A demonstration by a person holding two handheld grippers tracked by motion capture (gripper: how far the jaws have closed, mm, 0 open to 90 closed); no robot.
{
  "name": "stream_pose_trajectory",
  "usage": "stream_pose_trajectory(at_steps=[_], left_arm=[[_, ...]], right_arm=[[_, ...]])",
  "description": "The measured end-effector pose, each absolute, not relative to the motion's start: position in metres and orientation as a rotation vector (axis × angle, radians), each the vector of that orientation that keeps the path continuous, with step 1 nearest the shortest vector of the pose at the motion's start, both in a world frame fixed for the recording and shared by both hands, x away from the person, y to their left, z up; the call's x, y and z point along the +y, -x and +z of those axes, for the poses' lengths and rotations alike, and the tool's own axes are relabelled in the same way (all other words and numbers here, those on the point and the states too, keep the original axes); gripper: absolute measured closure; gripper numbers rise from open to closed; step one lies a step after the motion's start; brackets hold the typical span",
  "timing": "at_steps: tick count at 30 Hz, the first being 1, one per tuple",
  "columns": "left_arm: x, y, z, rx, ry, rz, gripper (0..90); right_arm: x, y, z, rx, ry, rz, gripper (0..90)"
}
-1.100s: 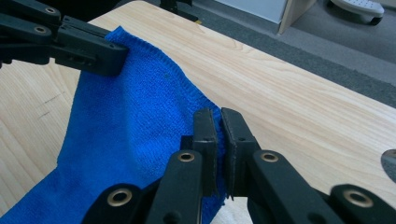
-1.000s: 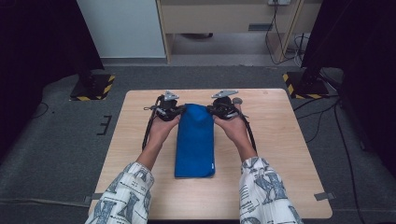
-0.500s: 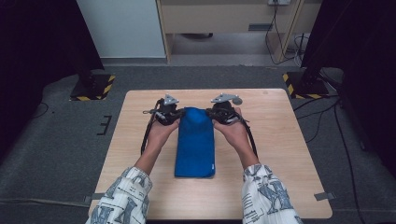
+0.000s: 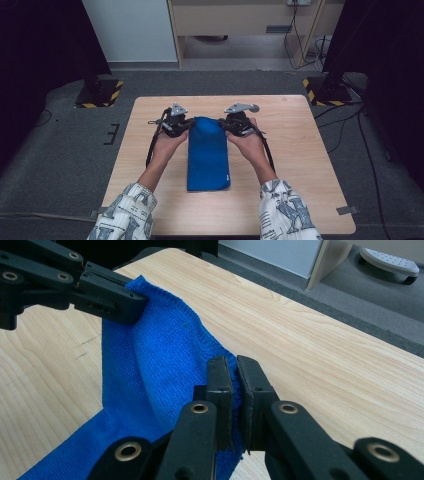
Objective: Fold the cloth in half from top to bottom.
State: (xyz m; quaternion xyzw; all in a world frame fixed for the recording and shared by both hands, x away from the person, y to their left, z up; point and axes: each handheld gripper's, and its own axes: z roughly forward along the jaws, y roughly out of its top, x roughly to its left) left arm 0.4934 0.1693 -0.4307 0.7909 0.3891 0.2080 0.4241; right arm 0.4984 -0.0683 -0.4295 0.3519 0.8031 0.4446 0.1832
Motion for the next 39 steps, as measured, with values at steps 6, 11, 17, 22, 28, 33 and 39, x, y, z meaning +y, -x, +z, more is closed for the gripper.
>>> stream_pose_trajectory(at_steps=[6,11,17,22,28,33,39], left_arm=[[0.170,-0.488,-0.439,0.986,-1.963,0.484,85.0],[0.171,-0.478,-0.442,0.982,-1.958,0.472,85.0],[0.172,-0.466,-0.442,0.971,-1.951,0.464,85.0],[0.173,-0.456,-0.446,0.973,-1.935,0.441,85.0],[0.173,-0.442,-0.453,0.970,-1.930,0.425,84.8],[0.178,-0.431,-0.458,0.969,-1.913,0.411,84.7],[0.181,-0.425,-0.461,0.973,-1.917,0.407,84.6]], right_arm=[[-0.073,-0.494,-0.436,2.265,-1.006,1.276,85.4],[-0.075,-0.488,-0.438,2.270,-1.005,1.294,85.4],[-0.078,-0.477,-0.439,2.283,-0.990,1.308,85.4],[-0.080,-0.466,-0.445,2.295,-0.977,1.325,85.4],[-0.082,-0.457,-0.453,2.313,-0.966,1.319,85.4],[-0.080,-0.452,-0.453,2.330,-0.950,1.311,85.5],[-0.078,-0.448,-0.457,2.339,-0.952,1.325,85.5]])
